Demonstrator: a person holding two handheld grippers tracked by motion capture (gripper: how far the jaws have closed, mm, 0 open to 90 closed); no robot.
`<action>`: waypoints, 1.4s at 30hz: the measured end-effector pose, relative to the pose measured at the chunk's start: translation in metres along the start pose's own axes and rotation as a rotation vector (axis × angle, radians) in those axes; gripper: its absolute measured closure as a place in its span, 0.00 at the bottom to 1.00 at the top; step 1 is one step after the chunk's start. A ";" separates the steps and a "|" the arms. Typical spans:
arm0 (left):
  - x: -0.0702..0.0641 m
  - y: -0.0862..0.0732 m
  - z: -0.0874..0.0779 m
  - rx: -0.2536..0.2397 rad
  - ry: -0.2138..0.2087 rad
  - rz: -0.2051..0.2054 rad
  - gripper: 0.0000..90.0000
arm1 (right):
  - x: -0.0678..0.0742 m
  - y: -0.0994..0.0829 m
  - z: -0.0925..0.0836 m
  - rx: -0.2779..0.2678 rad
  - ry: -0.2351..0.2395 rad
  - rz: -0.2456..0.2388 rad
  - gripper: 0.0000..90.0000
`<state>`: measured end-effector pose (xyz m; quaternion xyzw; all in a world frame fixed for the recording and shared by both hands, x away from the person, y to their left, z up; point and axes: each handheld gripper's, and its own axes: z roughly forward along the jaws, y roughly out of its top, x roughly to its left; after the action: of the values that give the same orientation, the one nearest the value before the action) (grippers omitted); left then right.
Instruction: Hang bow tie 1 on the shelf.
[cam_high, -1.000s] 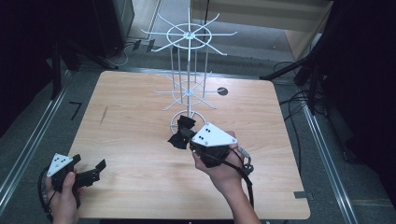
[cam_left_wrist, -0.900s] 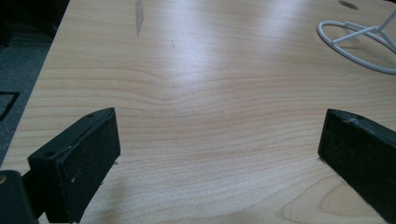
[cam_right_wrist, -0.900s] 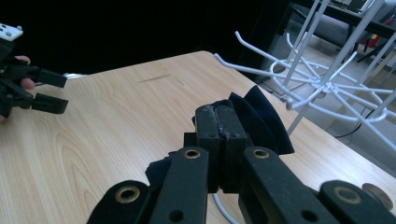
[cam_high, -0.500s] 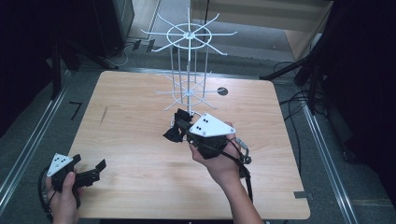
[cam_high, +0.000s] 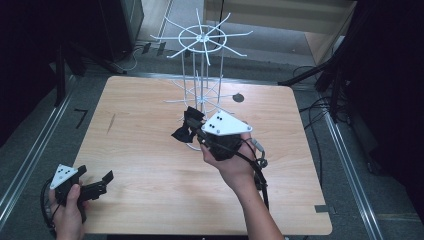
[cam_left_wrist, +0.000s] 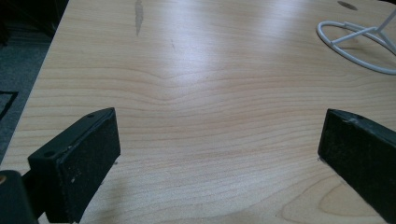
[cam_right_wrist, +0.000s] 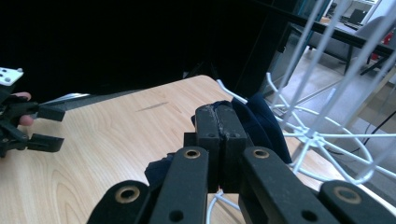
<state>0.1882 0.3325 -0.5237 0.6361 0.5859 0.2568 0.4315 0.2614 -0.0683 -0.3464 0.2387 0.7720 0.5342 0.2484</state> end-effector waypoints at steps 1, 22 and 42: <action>0.000 0.000 0.000 -0.001 0.000 0.000 0.00 | -0.002 0.000 -0.001 -0.003 -0.004 0.000 1.00; 0.000 0.000 0.000 -0.003 0.003 0.002 0.00 | -0.045 -0.027 -0.033 -0.019 -0.079 0.130 1.00; 0.000 0.000 0.000 -0.002 0.002 0.002 0.00 | -0.060 -0.037 -0.025 0.016 -0.150 0.207 1.00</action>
<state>0.1884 0.3321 -0.5238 0.6361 0.5855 0.2584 0.4311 0.2872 -0.1357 -0.3661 0.3583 0.7266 0.5316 0.2469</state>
